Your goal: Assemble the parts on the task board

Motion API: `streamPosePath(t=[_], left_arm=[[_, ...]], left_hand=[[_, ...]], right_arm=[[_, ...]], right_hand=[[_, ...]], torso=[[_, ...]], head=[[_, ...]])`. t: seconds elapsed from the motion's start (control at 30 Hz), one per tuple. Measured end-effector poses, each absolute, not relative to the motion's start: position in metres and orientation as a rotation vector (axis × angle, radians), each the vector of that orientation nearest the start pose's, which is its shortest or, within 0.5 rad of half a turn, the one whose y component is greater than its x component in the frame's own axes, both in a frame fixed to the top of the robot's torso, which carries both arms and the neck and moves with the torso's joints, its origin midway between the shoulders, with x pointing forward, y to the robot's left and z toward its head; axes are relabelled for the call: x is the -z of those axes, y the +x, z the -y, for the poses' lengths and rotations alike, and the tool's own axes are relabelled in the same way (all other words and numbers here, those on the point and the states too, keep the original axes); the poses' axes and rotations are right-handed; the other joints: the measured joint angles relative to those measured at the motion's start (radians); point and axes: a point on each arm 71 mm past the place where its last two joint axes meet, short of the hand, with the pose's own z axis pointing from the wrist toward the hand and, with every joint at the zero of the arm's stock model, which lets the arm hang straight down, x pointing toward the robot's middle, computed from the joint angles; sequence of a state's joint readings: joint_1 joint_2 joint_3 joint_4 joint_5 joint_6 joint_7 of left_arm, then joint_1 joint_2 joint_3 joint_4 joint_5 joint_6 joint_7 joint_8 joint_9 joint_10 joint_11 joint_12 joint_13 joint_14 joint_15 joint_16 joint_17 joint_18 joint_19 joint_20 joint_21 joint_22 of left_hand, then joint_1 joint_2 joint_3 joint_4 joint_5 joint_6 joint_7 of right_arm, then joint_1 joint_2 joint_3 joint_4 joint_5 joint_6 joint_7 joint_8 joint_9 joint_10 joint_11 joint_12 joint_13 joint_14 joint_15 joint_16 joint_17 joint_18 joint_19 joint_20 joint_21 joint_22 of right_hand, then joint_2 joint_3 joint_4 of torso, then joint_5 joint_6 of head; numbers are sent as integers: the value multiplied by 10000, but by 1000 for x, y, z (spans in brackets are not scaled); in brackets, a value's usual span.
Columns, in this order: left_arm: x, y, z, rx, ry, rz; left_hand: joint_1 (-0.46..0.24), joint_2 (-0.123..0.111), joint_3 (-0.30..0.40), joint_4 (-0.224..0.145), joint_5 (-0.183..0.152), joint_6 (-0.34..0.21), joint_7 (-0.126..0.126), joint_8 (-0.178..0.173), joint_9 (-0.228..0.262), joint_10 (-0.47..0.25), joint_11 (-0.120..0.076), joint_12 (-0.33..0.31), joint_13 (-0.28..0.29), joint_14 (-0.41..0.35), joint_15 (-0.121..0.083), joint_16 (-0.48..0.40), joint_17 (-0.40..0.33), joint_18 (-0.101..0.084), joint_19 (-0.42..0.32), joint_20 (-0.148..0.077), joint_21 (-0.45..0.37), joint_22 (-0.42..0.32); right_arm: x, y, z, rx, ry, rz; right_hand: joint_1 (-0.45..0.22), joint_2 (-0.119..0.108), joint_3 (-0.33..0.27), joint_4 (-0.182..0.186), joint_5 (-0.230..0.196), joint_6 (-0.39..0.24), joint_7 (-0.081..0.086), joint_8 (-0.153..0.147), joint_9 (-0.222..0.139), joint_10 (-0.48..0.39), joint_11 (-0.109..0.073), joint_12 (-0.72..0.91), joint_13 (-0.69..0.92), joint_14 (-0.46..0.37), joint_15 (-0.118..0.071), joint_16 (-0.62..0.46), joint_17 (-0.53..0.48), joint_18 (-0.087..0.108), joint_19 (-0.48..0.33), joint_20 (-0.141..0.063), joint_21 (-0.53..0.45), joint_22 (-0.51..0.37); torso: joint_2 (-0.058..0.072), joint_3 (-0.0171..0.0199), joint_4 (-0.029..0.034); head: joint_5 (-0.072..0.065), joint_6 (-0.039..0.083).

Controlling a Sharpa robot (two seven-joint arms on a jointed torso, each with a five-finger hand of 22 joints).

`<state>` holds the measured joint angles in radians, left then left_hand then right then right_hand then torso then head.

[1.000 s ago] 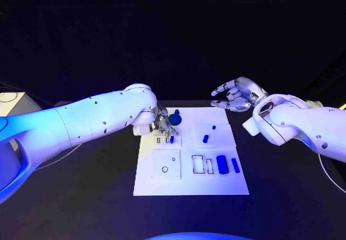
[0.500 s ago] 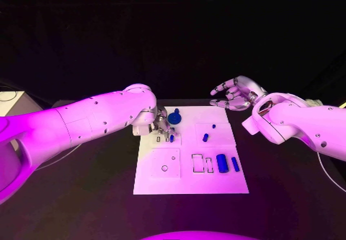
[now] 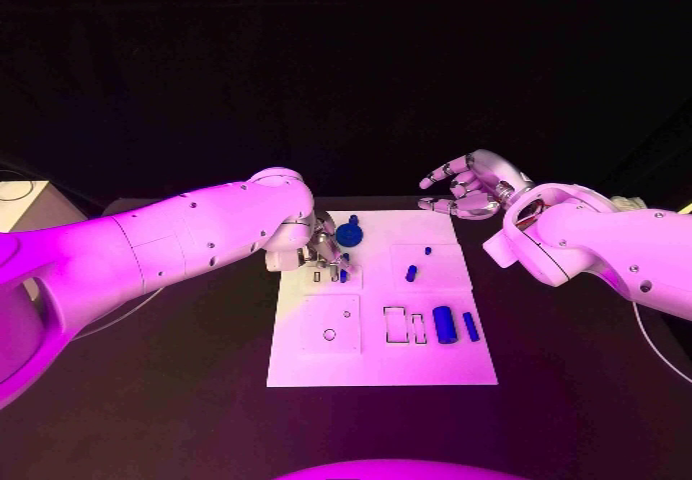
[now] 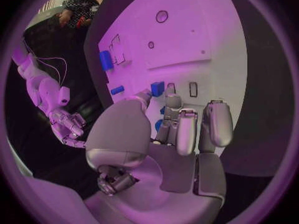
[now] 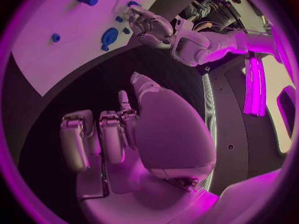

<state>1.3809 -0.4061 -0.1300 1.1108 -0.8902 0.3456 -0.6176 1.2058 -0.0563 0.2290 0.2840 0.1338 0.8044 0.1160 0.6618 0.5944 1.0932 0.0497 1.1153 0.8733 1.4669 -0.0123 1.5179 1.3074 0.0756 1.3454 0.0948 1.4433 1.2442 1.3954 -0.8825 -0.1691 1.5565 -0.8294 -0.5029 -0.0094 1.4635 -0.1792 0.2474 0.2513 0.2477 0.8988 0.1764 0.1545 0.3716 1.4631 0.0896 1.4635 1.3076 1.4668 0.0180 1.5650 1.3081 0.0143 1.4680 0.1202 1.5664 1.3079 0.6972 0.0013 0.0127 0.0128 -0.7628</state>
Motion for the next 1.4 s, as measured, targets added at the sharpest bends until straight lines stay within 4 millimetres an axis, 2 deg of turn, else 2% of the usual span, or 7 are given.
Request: streamPosePath(t=[0.33, 0.63, 0.7, 0.87, 1.03, 1.23, 1.4], left_arm=[[190, 546, -108, 3485, -994, -24892], [190, 546, -107, 3723, -1056, -24947], [191, 546, -107, 3774, -1079, -24964], [191, 546, -110, 3904, -1214, -24965], [190, 547, -117, 4084, -1562, -24822], [189, 545, -122, 4530, -2144, -24503], [187, 545, -124, 4776, -2540, -24177]], left_hand=[[870, 214, 874, -88, -1, -93, -93, 62, 342, -71, -70, 0, 1, 0, 0, 0, 0, 1, 0, 0, 0, 46], [1208, -44, 2537, -401, -46, -201, -54, 80, 586, -42, -123, 0, -79, -13, -60, 0, -1, 0, -37, -37, 0, 145], [1073, -257, 3006, -156, -17, -201, -54, 102, 587, 12, -177, -52, -100, 1, -75, 0, -1, 1, 2, -76, 0, 193], [380, -778, 4455, -626, 285, -201, -53, 377, 931, 302, -205, -39, -4, 1, -74, 106, -1, 1, 119, -142, 128, 413], [-348, -1012, 4503, -589, 1628, -24, -213, 608, 1803, 805, -285, 309, 425, 0, -187, 317, -1, 1, 386, -236, 274, 639], [-855, -1444, 4316, -776, 3800, 464, -392, 686, 2097, 1588, -515, 772, 1096, -11, -428, 494, -1, -158, 952, -447, 597, 640], [-922, -1512, 4245, -847, 4464, 650, -467, 688, 2148, 1851, -622, 874, 1304, 14, -481, 494, -1, -310, 1114, -538, 674, 640]], right_arm=[[131, 500, 223, -8854, 3811, -15644], [131, 500, 222, -8859, 3796, -15674], [132, 500, 222, -8859, 3794, -15680], [132, 500, 222, -8855, 3791, -15690], [132, 500, 223, -8844, 3794, -15695], [132, 501, 225, -8803, 3815, -15691], [132, 501, 226, -8767, 3836, -15687]], right_hand=[[0, 0, 0, 0, 0, 0, 0, 0, 0, 0, 0, 0, -1, 0, 0, 0, -1, 0, 0, 0, 0, -1], [0, 0, 28, 28, 0, 1, -1, 0, 0, 0, 0, 0, -2, 0, 0, 0, -2, 0, 0, 0, 0, -2], [0, 0, 28, 28, 0, 1, -1, 0, 0, 0, 0, 0, -2, 0, 0, 0, -2, 0, 0, 0, 0, -3], [0, 0, 28, 28, 0, 1, -1, 0, 0, 0, 0, 0, -2, 0, 0, 0, -3, 0, 0, 0, 0, -3], [-2, 2, 28, 28, 0, 1, -1, 0, 0, 0, 0, 0, -3, 0, 0, 0, -4, 0, 0, 0, 0, -4], [-43, 44, 32, 32, 0, 1, -1, 0, 0, 0, 0, 0, -3, 0, 0, 0, -4, 0, 0, 0, 0, -5], [-43, 44, 55, 56, 0, 1, -1, 0, 0, 0, 0, 0, -3, 0, 0, 0, -5, 0, 0, 0, 0, -5]], torso=[[-2, 1, -1], [-3, 1, -1], [-4, 2, -1], [-4, 5, 0], [-10, 10, 6], [-19, 11, 21], [-24, 10, 25]], head=[[1, -28], [4, -59], [8, -61], [11, -62], [13, -62], [22, -48], [54, -46]])
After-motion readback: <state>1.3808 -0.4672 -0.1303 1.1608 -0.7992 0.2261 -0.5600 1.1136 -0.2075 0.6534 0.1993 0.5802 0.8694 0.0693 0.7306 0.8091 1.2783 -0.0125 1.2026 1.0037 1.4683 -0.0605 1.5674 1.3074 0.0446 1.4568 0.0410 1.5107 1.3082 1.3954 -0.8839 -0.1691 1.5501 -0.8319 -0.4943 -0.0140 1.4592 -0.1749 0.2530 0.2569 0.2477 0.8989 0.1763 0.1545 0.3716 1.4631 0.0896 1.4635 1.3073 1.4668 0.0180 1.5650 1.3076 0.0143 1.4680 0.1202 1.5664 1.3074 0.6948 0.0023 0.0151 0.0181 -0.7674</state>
